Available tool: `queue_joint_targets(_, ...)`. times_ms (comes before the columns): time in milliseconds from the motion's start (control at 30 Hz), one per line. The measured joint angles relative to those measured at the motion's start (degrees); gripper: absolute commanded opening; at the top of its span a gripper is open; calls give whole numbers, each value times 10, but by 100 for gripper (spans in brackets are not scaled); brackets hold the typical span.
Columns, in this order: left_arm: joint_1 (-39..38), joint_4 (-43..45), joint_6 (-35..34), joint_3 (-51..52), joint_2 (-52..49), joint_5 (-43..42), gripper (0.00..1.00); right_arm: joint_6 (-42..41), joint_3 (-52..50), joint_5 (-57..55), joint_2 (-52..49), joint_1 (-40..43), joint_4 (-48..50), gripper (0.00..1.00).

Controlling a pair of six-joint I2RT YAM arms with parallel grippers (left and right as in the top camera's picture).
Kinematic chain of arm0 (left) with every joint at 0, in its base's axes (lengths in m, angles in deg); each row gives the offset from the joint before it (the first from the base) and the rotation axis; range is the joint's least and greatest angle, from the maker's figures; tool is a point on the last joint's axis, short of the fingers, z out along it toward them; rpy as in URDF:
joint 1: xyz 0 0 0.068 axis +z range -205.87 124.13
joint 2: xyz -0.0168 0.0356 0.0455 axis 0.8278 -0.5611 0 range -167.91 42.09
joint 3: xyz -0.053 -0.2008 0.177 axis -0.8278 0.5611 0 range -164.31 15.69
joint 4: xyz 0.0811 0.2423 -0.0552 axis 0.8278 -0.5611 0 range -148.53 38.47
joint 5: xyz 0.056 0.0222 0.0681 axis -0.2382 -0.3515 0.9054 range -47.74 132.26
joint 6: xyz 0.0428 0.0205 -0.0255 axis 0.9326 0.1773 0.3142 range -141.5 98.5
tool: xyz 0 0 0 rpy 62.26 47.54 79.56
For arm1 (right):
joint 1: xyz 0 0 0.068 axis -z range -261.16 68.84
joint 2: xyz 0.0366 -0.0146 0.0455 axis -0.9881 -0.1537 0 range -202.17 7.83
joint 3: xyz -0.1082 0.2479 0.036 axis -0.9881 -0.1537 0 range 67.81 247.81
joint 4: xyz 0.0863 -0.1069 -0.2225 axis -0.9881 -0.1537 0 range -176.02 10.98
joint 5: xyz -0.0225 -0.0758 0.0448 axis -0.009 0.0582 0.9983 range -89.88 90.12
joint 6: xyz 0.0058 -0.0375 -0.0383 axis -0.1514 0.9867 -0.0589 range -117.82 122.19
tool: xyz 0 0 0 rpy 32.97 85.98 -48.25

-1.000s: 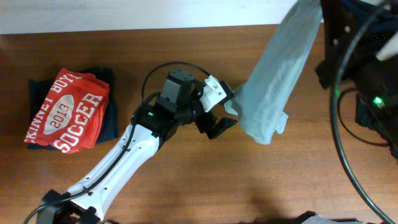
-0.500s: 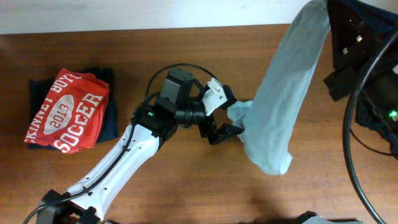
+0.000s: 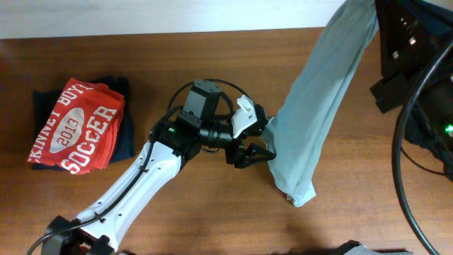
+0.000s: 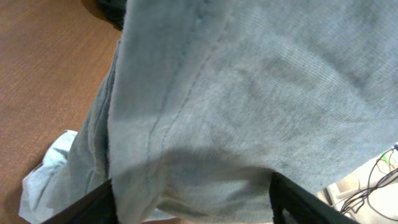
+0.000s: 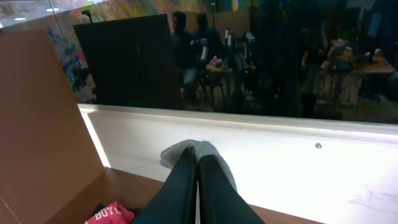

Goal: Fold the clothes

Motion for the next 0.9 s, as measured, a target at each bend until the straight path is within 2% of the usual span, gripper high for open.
queue_joint_targets(267, 0, 0, 1, 0, 0, -2, 27, 0, 0, -15, 0, 0, 2, 4)
queue_joint_targets(333, 0, -1, -1, 0, 0, -3, 16, 0, 0, -21, 0, 0, 2, 4)
queue_joint_targets(400, 0, -1, -1, 0, 0, -2, 1, 2, 0, -26, 0, 0, 3, 4)
queue_joint_targets(667, 1, -1, -1, 0, 0, 25, 1, 12, 0, -57, 0, 0, -3, 4)
queue_joint_targets(900, 37, -14, -39, -7, 0, 86, 1, 13, 0, -94, 0, 0, -30, 5)
